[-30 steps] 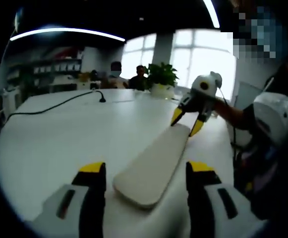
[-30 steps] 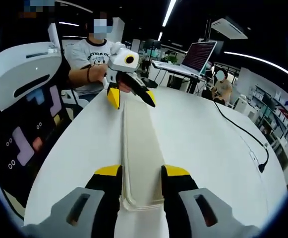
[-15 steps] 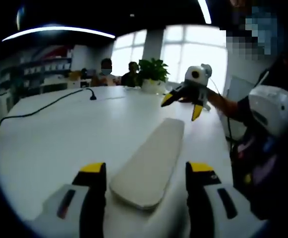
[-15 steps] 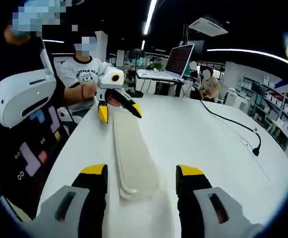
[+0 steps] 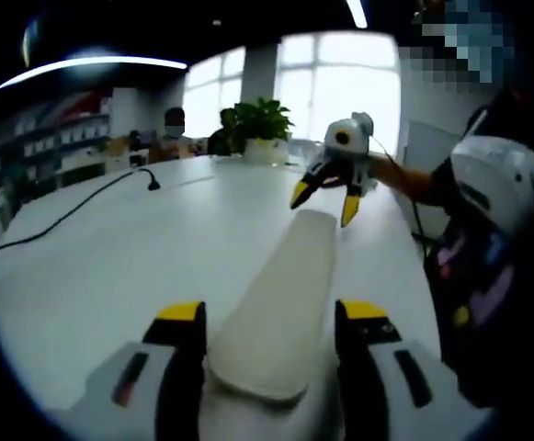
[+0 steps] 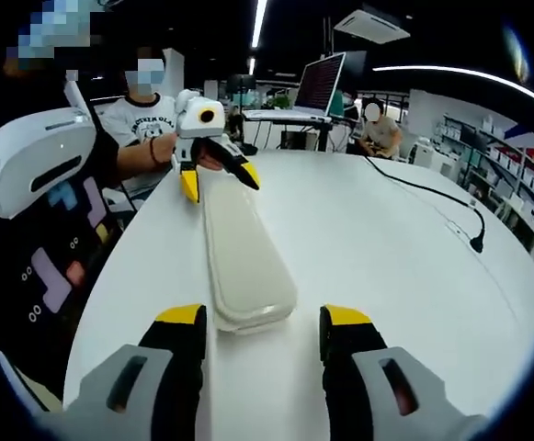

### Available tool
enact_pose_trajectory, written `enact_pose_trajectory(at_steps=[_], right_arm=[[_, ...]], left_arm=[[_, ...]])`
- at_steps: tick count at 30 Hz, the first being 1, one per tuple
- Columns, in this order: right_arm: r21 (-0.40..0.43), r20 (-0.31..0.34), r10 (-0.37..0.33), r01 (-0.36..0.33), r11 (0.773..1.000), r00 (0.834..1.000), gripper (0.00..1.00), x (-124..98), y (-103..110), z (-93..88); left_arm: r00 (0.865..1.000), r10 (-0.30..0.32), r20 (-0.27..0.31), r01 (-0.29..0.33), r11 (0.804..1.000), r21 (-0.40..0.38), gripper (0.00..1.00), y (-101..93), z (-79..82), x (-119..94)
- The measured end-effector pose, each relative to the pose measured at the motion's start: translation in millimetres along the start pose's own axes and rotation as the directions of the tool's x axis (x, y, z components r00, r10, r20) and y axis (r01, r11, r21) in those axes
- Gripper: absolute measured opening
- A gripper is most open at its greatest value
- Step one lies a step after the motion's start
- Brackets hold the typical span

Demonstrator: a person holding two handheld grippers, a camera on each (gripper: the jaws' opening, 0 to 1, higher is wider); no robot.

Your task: Arrange the utensils inside the cutlery case until each visible utensil rests in its matching compartment.

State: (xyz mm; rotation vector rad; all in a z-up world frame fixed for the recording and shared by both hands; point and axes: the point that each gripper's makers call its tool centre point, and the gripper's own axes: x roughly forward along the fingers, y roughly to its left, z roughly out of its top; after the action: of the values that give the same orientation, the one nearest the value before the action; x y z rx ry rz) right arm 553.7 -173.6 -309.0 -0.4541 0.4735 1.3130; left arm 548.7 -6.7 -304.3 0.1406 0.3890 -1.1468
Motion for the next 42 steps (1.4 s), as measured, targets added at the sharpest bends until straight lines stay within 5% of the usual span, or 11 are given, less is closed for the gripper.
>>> enact_pose_trajectory(at_steps=[14, 20, 23, 25, 29, 42], right_arm=[[-0.06, -0.042, -0.001, -0.002, 0.998, 0.999, 0.5, -1.1, 1.1, 17.2], [-0.031, -0.048, 0.029, -0.031, 0.999, 0.998, 0.38, -5.2, 4.2, 32.7], [-0.068, -0.113, 0.062, -0.07, 0.995, 0.992, 0.25, -3.3, 7.3, 29.6], [-0.059, -0.14, 0.068, -0.077, 0.995, 0.988, 0.3, -0.2, 6.7, 30.0], [-0.102, -0.258, 0.083, -0.113, 0.988, 0.963, 0.27, -0.7, 5.1, 19.0], [-0.113, -0.456, 0.138, -0.211, 0.971, 0.879, 0.27, 6.5, 7.7, 17.0]], left_arm=[[0.997, -0.05, -0.054, 0.054, 0.996, 0.074, 0.49, -6.8, 1.8, 5.0], [0.993, -0.087, -0.082, 0.095, 0.991, 0.092, 0.46, -11.4, 2.4, 7.3], [0.989, -0.108, -0.104, 0.119, 0.987, 0.106, 0.45, -12.6, 2.7, 8.8], [0.984, -0.128, -0.12, 0.144, 0.98, 0.137, 0.45, -13.9, 2.3, 9.4], [0.981, -0.142, -0.134, 0.166, 0.968, 0.191, 0.43, -15.8, 4.3, 11.4], [0.973, -0.161, -0.164, 0.191, 0.963, 0.19, 0.43, -11.6, 3.6, 14.7]])
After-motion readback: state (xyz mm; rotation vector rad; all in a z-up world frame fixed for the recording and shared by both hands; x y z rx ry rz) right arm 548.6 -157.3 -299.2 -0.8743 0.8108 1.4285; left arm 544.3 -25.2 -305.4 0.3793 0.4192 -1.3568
